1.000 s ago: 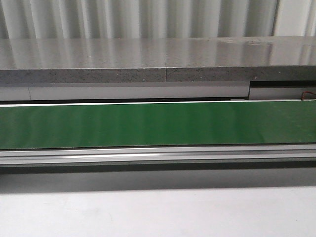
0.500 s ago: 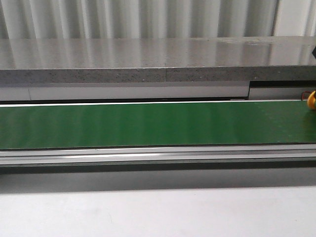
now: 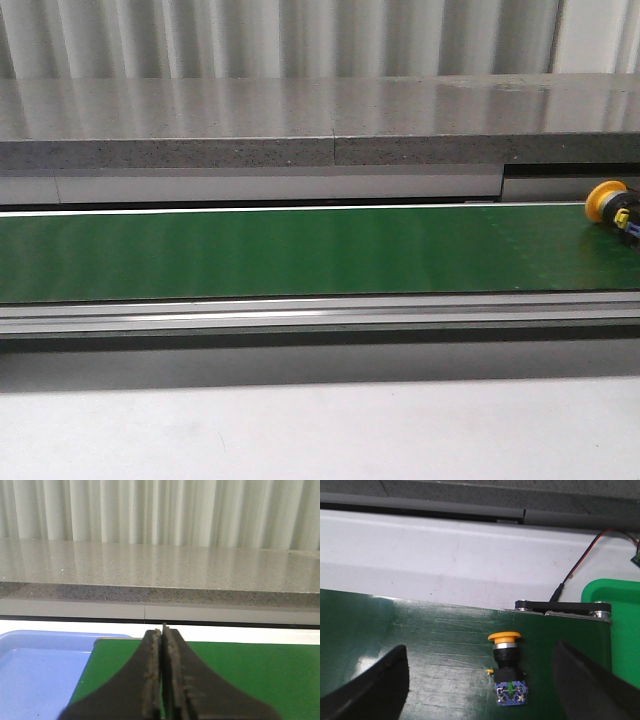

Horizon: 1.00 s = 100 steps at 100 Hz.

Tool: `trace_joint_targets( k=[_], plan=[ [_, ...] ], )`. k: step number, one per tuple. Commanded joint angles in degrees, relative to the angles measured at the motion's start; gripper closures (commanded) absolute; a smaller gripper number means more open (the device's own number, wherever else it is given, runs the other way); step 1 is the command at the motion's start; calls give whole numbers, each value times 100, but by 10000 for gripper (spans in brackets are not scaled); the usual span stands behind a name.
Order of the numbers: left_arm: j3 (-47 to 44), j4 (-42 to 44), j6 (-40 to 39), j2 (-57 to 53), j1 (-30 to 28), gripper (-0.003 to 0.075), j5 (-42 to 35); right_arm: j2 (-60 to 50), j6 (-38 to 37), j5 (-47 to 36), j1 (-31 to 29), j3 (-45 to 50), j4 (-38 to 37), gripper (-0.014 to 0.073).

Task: Move button from right to left

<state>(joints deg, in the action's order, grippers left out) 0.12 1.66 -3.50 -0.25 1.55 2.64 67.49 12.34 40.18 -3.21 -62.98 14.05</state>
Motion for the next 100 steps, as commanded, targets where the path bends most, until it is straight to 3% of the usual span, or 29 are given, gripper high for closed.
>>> trace_joint_targets(
  k=[1,42,56,82,87,100],
  plan=[
    [-142,-5,-36,-179,25,740,-449,-699,105,-461,11,243,39,11],
    [-142,-5,-36,-179,25,740,-449,-3053,105,-499,11,2134,39,27],
    [-142,-5,-36,-179,25,740,-449,-3584,105,-511,11,2504,39,182],
    [-142,-5,-36,-179,25,740,-449,-3794,105,-491,11,2595,39,621],
    [-142,-5,-36,-179,25,740,-449,-3794,100,-491,11,2595,39,668],
    [-142,-5,-36,-179,25,740,-449,-3794,100,-491,11,2595,47,662]
  ],
)
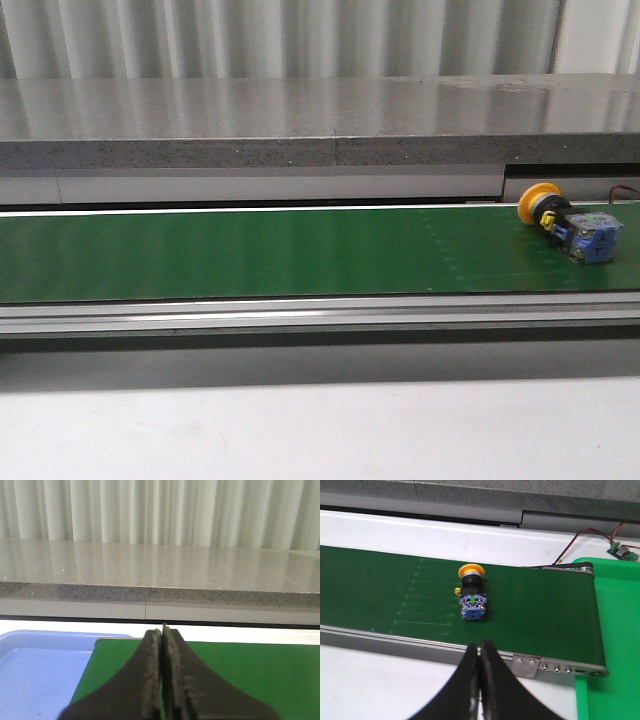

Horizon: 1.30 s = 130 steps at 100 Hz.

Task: Move button from right to left

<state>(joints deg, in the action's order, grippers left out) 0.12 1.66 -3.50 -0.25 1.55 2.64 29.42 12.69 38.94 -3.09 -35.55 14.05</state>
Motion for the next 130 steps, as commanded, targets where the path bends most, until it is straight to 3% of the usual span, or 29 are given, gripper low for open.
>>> trace_joint_targets(
  k=[1,68,92,115,130],
  plan=[
    [-142,-5,-36,-179,25,740,-449,13,64,-366,-1,-148,47,662],
    [-39,-90,-36,-179,25,740,-624,13,64,-366,-1,-148,47,662],
    [1005,-439,-36,244,25,740,388,13,64,-360,-1,-148,47,662],
    [2749,-555,-36,1720,25,740,1541,13,64,-360,-1,-148,47,662],
    [4061,-593,-36,2752,25,740,2794,13,64,-360,-1,-148,47,662]
  ],
)
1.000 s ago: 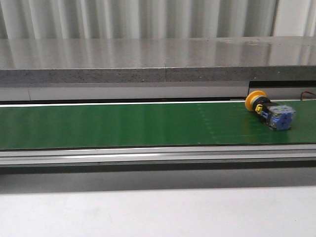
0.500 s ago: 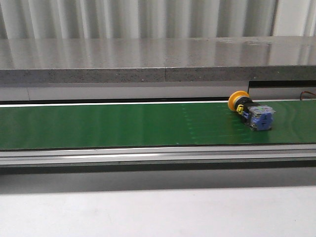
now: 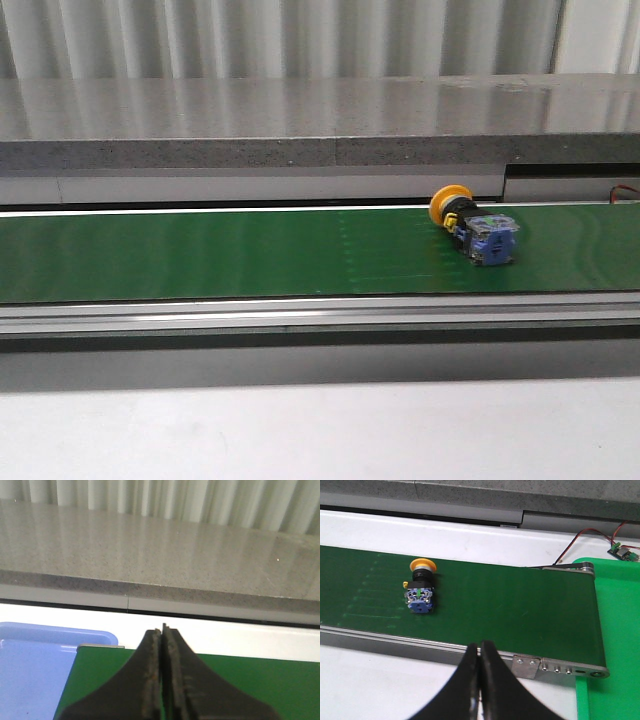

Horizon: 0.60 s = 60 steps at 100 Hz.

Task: Move button from right to left

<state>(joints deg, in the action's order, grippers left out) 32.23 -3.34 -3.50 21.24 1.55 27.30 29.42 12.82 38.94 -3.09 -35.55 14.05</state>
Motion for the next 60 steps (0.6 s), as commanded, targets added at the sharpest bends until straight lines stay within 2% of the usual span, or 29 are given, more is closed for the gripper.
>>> trace_joint_targets(
  k=[1,21,60],
  plan=[
    [905,-93,-36,645,25,740,390,13,52,-360,-1,-148,47,662],
    [2014,-178,-36,1757,25,740,2102,13,52,-360,-1,-148,47,662],
    [2094,-178,-36,2868,25,739,2448,13,52,-360,-1,-148,47,662]
  ],
)
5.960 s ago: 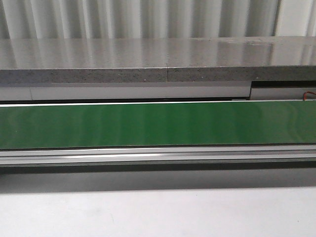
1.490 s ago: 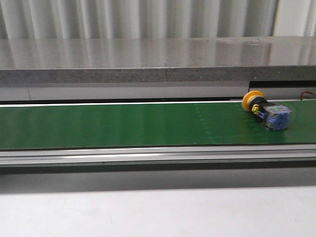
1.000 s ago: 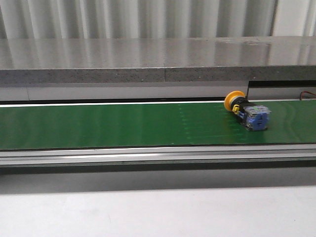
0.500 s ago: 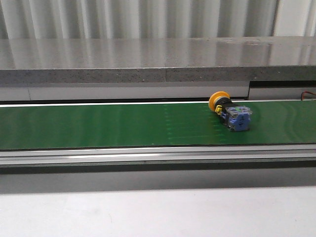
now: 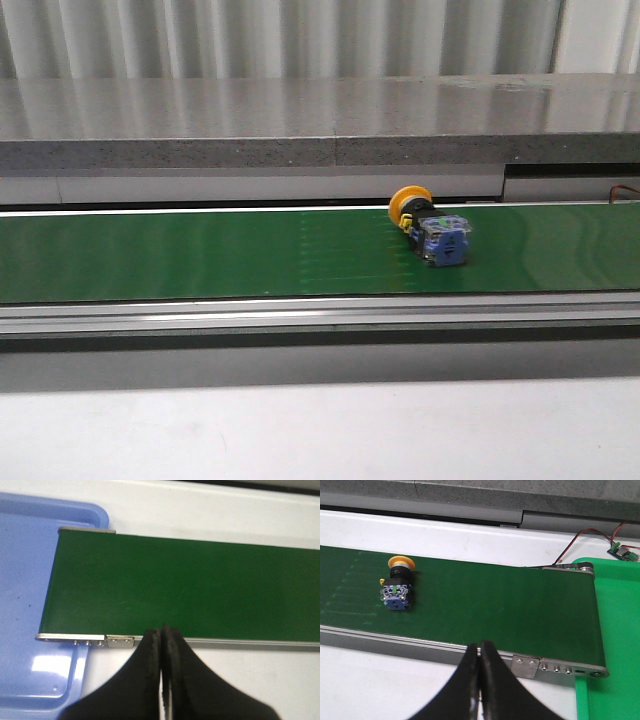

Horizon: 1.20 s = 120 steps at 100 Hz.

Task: Move button from right to left

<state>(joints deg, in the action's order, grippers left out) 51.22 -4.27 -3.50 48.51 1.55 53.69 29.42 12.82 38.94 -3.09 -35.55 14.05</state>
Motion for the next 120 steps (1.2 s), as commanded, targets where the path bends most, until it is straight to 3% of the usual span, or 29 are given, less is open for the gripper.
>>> trace_joint_targets(
  k=[1,7,14,19,34,43,86,100,120],
  plan=[
    [195,-85,-36,167,25,738,-191,13,52,-360,-1,-148,47,662],
    [195,-85,-36,261,25,720,-180,13,52,-360,-1,-148,47,662],
    [195,-85,-36,338,25,643,-158,13,52,-360,-1,-148,47,662],
    [195,-85,-36,376,25,552,-122,13,52,-360,-1,-148,47,662],
    [163,-93,-36,387,25,188,-283,13,52,-360,-1,-148,47,662],
    [163,-126,-36,387,25,73,-357,13,52,-360,-1,-148,47,662],
    [181,-813,-67,615,181,60,-716,13,52,-360,-1,-148,47,662],
    [195,-823,-420,837,641,60,-1001,13,52,-360,-1,-148,47,662],
    [493,-521,-1005,1593,1734,60,-1401,13,52,-360,-1,-148,47,662]
  ],
)
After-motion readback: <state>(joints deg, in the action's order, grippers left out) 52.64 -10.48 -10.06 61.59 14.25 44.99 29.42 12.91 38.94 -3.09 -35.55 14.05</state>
